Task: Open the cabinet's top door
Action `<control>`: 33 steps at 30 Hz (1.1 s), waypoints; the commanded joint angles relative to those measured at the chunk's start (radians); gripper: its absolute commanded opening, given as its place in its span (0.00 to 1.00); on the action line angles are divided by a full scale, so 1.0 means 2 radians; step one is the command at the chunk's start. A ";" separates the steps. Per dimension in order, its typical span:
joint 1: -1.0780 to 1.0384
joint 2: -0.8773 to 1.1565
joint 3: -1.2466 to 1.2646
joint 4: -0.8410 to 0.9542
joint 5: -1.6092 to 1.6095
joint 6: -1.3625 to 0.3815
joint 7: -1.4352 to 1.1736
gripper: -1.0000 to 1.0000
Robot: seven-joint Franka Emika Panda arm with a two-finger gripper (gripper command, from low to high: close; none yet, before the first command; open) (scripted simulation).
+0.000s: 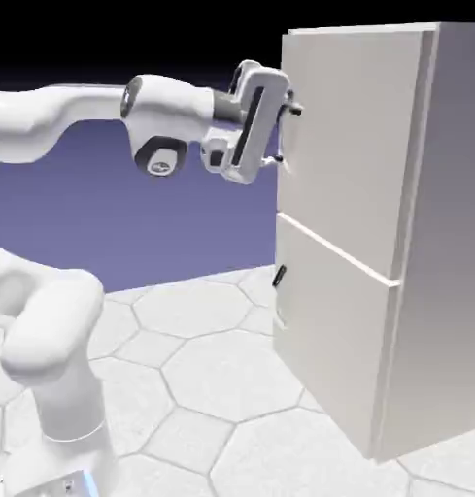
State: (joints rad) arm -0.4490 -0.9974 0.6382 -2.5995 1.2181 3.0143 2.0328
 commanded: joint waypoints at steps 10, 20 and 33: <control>-0.078 -0.072 0.107 0.035 0.205 -0.004 0.218 0.50; -0.154 -0.143 0.214 0.070 0.408 -0.008 0.432 0.50; -0.234 -0.231 0.199 0.058 0.462 -0.159 0.432 0.00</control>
State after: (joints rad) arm -0.9176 -1.4600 1.0366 -2.4843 2.1435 2.6980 2.8973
